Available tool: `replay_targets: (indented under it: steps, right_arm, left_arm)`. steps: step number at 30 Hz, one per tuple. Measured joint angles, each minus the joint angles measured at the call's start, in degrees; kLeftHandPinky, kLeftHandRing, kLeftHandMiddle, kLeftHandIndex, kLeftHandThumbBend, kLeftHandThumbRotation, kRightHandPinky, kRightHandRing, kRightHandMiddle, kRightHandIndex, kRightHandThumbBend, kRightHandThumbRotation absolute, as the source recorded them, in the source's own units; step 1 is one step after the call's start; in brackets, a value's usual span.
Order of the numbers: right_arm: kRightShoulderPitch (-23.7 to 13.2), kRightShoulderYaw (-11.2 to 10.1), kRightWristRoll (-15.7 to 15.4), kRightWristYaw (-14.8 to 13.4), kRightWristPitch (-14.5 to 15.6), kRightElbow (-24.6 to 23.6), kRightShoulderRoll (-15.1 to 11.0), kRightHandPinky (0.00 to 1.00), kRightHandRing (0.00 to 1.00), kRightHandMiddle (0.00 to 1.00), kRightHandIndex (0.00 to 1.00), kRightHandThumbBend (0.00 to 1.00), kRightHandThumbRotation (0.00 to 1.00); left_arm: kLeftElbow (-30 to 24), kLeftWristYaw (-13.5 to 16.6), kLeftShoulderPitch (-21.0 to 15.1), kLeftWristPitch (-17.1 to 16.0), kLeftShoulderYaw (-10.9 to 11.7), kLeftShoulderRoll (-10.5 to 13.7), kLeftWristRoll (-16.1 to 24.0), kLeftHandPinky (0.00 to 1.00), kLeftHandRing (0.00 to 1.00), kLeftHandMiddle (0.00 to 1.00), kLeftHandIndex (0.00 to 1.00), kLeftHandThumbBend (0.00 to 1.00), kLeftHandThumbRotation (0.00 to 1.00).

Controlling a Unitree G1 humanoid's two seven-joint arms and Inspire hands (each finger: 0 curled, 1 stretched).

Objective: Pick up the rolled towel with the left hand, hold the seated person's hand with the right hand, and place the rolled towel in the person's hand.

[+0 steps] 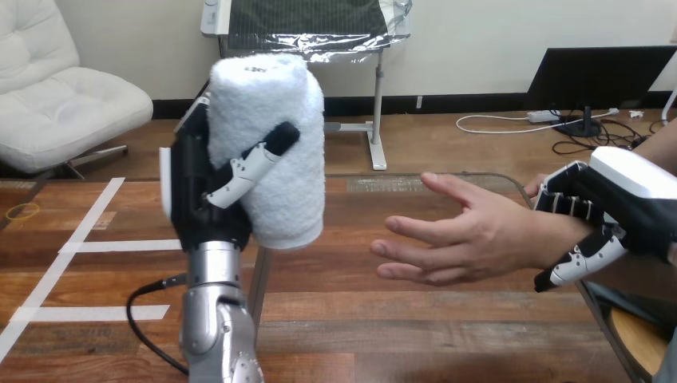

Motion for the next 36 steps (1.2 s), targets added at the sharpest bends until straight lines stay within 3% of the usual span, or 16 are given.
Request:
replay_targets:
  steps: [19,36]
  right_arm:
    - [-0.95,0.00,0.06,0.90,1.33,-2.22,0.20,0.29,0.34,0.40,0.43,0.92,0.03]
    - [-1.46,0.41,-0.02,1.56,4.20,-4.83,1.19,0.29,0.34,0.40,0.42,0.91,0.03]
  left_arm:
    - [13.71,-3.83,-6.07,-1.09,3.29,-1.09,-1.74,0.25,0.30,0.36,0.39,0.55,0.00]
    - [23.03,-4.65,-9.00,-2.63,4.37,-2.74,-2.22,0.30,0.34,0.40,0.42,0.61,0.00]
